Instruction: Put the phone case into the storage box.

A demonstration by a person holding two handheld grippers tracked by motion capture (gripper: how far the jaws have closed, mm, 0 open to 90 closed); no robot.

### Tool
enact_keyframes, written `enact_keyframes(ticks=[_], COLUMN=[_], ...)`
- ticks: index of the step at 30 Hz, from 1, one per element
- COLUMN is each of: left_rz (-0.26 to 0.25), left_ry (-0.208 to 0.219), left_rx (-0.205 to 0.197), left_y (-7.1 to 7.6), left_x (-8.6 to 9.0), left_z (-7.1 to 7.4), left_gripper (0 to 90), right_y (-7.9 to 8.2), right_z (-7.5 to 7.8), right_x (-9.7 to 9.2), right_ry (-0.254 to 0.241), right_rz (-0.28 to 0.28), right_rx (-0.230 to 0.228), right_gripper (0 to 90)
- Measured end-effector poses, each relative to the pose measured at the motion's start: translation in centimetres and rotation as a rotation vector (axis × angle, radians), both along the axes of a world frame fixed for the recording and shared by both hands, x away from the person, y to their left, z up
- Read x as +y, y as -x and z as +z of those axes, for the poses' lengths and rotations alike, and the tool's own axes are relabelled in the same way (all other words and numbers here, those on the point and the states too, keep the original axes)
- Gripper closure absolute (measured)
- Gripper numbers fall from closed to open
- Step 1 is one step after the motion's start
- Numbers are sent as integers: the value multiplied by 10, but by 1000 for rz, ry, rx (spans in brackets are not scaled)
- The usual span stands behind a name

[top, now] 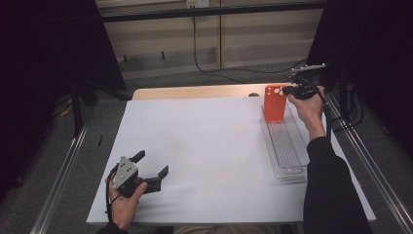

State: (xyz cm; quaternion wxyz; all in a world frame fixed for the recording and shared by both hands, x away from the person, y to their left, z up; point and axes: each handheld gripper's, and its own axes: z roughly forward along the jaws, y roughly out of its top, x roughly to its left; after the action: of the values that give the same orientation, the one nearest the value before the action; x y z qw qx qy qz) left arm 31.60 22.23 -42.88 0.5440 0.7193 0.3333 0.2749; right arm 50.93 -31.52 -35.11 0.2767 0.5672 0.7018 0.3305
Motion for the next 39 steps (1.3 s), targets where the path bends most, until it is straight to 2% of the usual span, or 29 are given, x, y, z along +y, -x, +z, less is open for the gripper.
enact_keyframes(ticks=[7, 10, 24, 39], left_rz=[-1, 0, 0, -1], left_ry=[3, -1, 0, -4], left_rx=[8, 8, 13, 13], left_y=[0, 0, 0, 0], left_x=[-1, 0, 0, 0], left_z=[-1, -1, -1, 0], left_gripper=[29, 29, 30, 29], right_y=[-1, -2, -4, -3], right_z=[-2, -4, -5, -5], right_x=[-3, -2, -4, -4], right_ry=[-14, -12, -34, -33], right_rz=[-11, -16, -11, -11], right_rx=[3, -14, -14, -17], right_gripper=[829, 829, 815, 800])
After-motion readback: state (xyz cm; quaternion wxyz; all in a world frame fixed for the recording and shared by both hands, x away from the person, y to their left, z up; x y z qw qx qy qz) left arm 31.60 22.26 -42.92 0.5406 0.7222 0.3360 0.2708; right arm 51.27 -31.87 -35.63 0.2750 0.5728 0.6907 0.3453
